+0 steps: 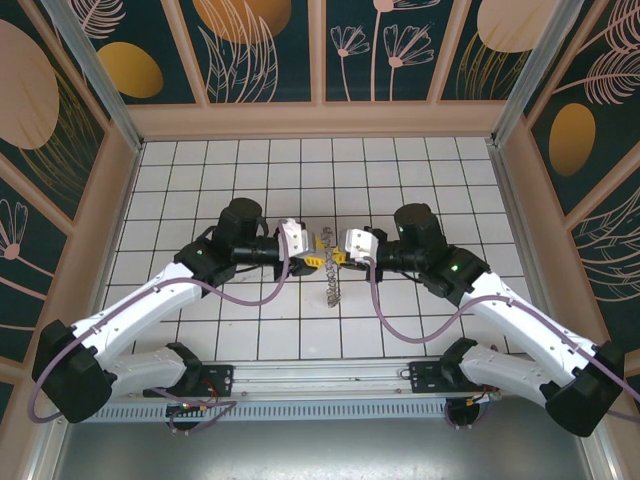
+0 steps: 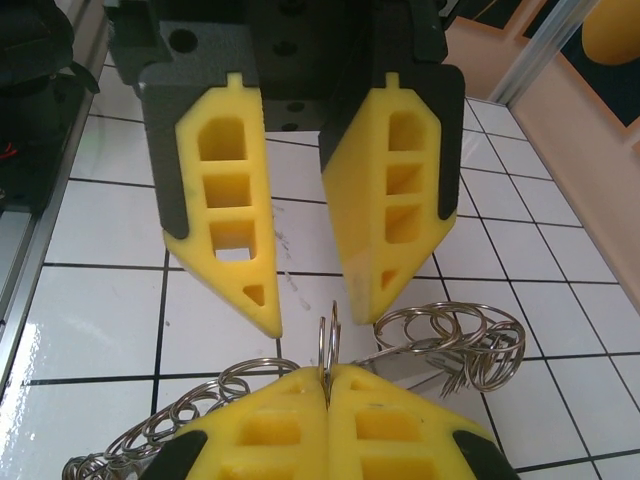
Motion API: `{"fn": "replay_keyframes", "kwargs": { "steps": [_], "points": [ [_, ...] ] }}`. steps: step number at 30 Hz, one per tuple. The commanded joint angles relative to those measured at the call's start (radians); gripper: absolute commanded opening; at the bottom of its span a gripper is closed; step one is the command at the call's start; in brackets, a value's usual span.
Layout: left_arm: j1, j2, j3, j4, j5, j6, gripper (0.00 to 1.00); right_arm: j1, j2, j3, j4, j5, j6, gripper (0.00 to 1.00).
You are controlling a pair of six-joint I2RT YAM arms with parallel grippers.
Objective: Put the keys on the keyring
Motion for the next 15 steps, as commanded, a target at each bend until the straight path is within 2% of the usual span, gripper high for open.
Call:
{"fn": "replay_keyframes", "kwargs": {
  "steps": [1,8,15],
  "points": [
    [-0.018,0.013,0.044,-0.013,0.043,0.018,0.3,0.01,0.007,0.023,0.044,0.002,0.02,0.0],
    [-0.037,0.034,0.069,-0.041,0.03,0.026,0.2,0.016,0.013,0.017,0.057,0.005,0.029,0.0],
    [-0.05,0.06,0.082,-0.109,-0.025,0.083,0.0,0.017,-0.006,0.006,0.073,-0.004,0.038,0.0]
  ]
}}
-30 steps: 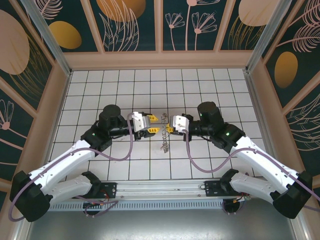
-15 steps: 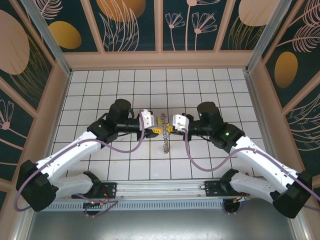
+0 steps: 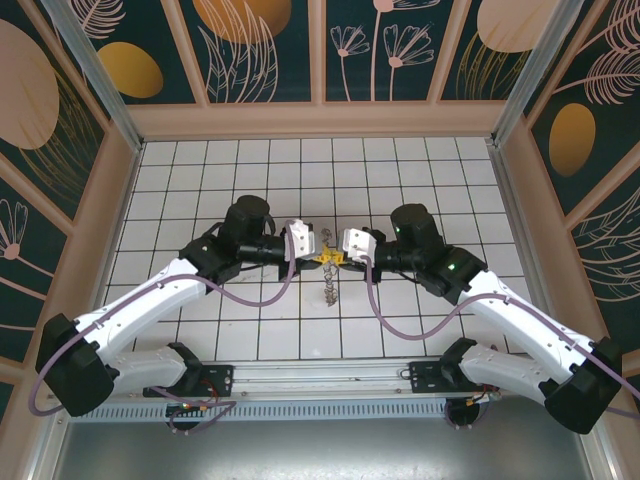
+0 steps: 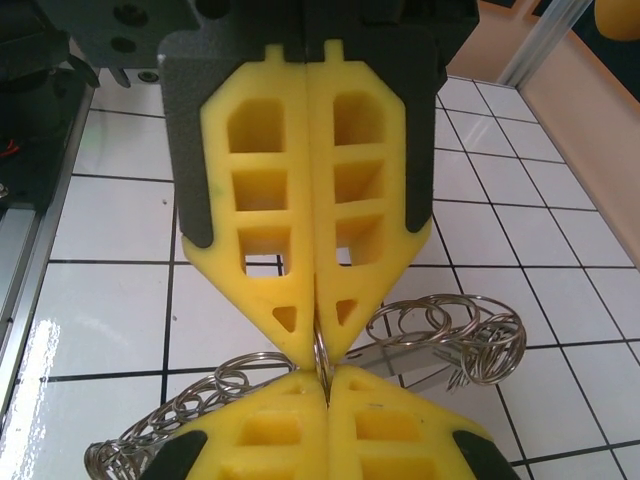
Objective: Put the keys on the keyring
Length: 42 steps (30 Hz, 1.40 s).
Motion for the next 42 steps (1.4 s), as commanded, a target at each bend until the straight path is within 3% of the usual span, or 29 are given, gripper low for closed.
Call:
{"fn": "replay_keyframes", "kwargs": {
  "steps": [1,6,8,11,19,22,25,28,32,42],
  "points": [
    [-0.019,0.024,0.027,-0.074,-0.035,0.045,0.0,0.009,-0.023,0.002,0.08,-0.019,0.015,0.0],
    [-0.023,0.003,0.06,-0.047,-0.048,0.04,0.0,0.008,-0.041,-0.019,0.072,-0.027,0.015,0.02],
    [-0.023,-0.019,0.056,-0.007,-0.016,0.03,0.0,0.002,-0.055,-0.041,0.072,-0.037,0.021,0.14],
    [-0.022,-0.055,-0.001,0.124,0.046,-0.017,0.0,-0.034,-0.084,-0.092,0.112,-0.079,0.068,0.2],
    [-0.02,-0.064,-0.11,0.421,0.175,-0.174,0.0,-0.079,-0.143,-0.172,0.186,-0.15,0.148,0.22],
    [-0.021,-0.056,-0.14,0.498,0.187,-0.221,0.0,-0.08,-0.149,-0.164,0.182,-0.171,0.151,0.17],
    [-0.02,-0.05,-0.15,0.512,0.189,-0.228,0.0,-0.082,-0.169,-0.16,0.181,-0.181,0.155,0.16],
    [-0.02,-0.05,-0.159,0.525,0.195,-0.231,0.0,-0.095,-0.183,-0.147,0.123,-0.185,0.139,0.27],
    [-0.02,-0.05,-0.167,0.533,0.195,-0.234,0.0,-0.137,-0.229,-0.139,0.051,-0.225,0.122,0.33],
    [-0.02,-0.031,-0.163,0.542,0.212,-0.241,0.0,-0.149,-0.278,-0.116,0.054,-0.273,0.138,0.35]
  ]
}}
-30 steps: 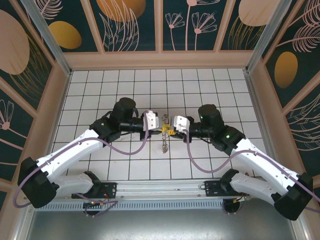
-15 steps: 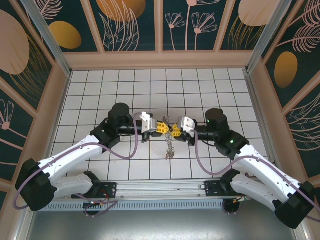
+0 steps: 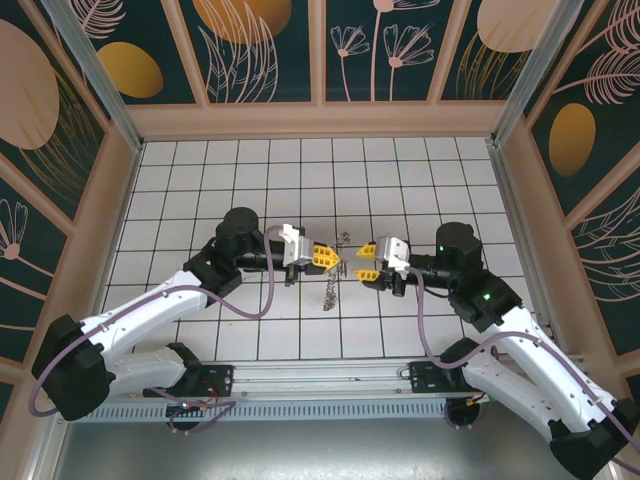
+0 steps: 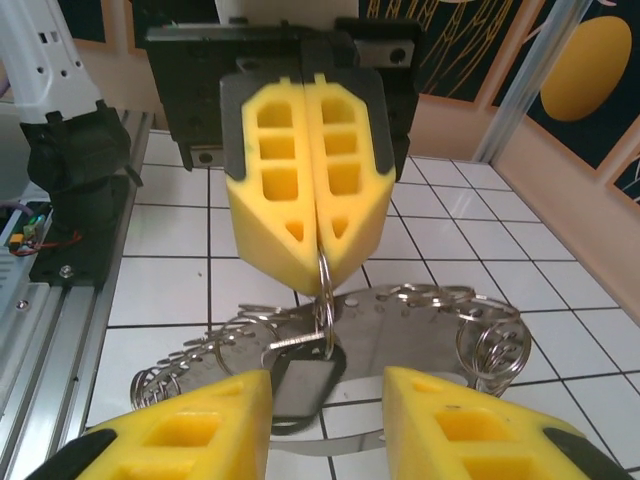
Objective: Put the keys on the keyring
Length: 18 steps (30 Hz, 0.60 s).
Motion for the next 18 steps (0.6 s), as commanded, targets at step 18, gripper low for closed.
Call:
{"fn": "replay_keyframes", "kwargs": {
  "steps": [18],
  "points": [
    [-0.002,0.027,0.0,0.17,0.054,-0.09,0.0,-0.002,0.086,0.023,0.037,-0.102,0.026,0.0]
  ]
}}
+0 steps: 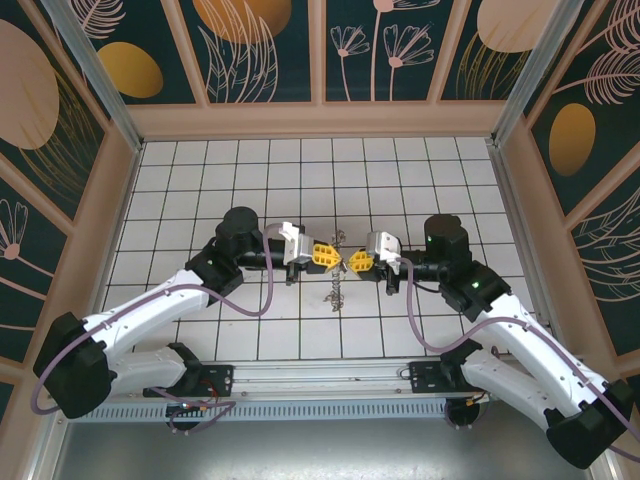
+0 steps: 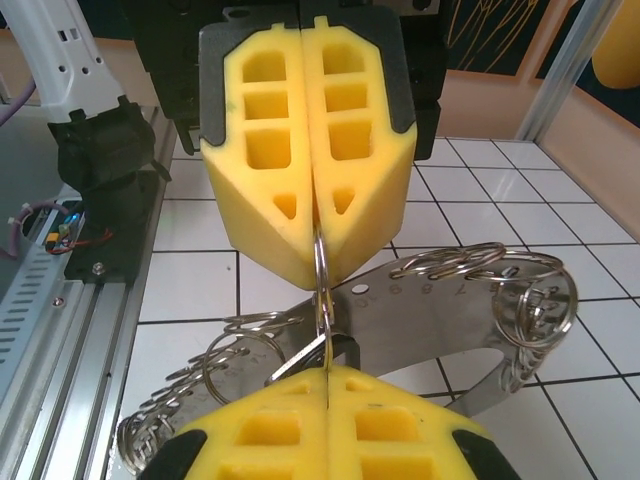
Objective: Put the keys on the keyring
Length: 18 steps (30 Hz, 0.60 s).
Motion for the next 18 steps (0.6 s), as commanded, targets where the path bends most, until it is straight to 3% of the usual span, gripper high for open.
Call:
{"fn": "replay_keyframes", "kwargs": {
  "steps": [1,9,13,18],
  "points": [
    [-0.002,0.014,-0.004,0.128,0.029,-0.057,0.0,-0.001,-0.011,0.003,0.034,-0.042,0.012,0.0],
    [-0.002,0.063,-0.035,0.294,0.056,-0.17,0.0,0.035,-0.002,-0.064,0.158,-0.019,0.114,0.0],
    [-0.001,0.06,-0.057,0.319,0.044,-0.178,0.0,0.033,-0.046,-0.05,0.107,0.04,0.069,0.14],
    [-0.002,0.056,-0.056,0.301,0.058,-0.168,0.0,-0.03,-0.092,-0.004,-0.04,0.066,-0.023,0.21]
  ]
}}
